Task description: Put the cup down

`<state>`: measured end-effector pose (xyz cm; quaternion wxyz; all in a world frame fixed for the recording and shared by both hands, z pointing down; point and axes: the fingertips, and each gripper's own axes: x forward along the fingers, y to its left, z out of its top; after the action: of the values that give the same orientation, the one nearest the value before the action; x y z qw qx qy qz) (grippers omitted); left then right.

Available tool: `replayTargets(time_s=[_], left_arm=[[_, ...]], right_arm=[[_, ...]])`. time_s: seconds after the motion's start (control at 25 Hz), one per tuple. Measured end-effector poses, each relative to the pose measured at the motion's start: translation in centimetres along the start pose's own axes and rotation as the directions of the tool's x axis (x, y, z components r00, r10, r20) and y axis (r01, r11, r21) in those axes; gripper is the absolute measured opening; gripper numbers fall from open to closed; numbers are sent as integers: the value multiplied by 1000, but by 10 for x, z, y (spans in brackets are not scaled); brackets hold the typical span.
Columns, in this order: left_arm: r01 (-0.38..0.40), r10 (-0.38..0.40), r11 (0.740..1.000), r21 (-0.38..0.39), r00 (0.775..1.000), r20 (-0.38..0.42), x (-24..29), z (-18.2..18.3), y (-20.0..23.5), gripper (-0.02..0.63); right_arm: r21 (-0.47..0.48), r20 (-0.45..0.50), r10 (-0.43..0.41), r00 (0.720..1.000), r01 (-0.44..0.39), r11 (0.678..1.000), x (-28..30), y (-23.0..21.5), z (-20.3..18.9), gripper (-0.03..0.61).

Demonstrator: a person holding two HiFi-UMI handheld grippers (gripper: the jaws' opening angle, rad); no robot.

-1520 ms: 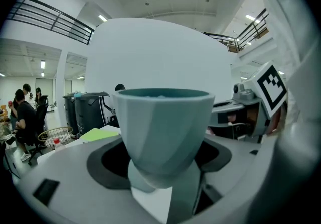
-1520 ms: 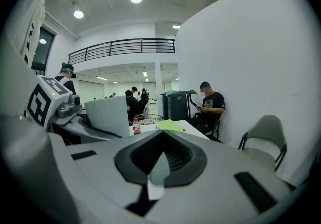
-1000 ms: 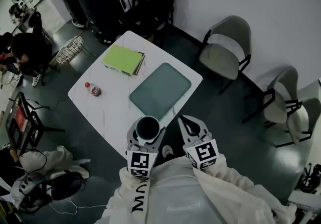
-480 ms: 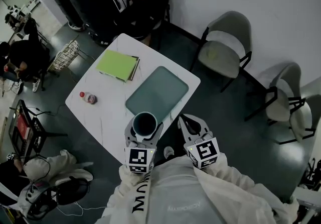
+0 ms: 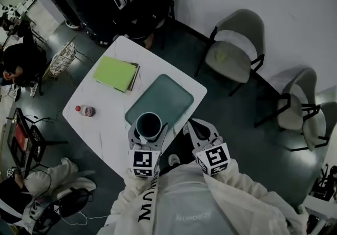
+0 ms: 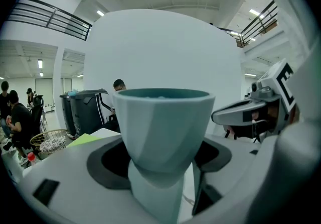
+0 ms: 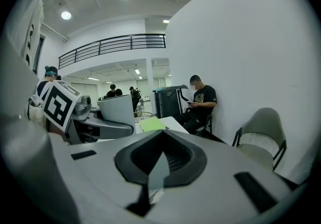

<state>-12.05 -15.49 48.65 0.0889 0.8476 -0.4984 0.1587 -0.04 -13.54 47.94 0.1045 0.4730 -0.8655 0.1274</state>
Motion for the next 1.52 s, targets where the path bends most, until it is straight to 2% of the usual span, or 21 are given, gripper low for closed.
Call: replayTargets(time_s=[0.76,1.28,1.52], left_arm=[[-6,6,1000,-4,1000,-27,89,-3,27,371],[-30,30,1000,-8,998,-63,144,-28,46,371],[-44,44,999,-9,998,-47,169,-36,55,371]], right_arm=[[6,-29,-12,1000,12,1000,59,-68,10,5],[37,-62,17,998,-15,999,106,-103,6,5],[42,-82,33,996,-30,999,129,-116,5,5]])
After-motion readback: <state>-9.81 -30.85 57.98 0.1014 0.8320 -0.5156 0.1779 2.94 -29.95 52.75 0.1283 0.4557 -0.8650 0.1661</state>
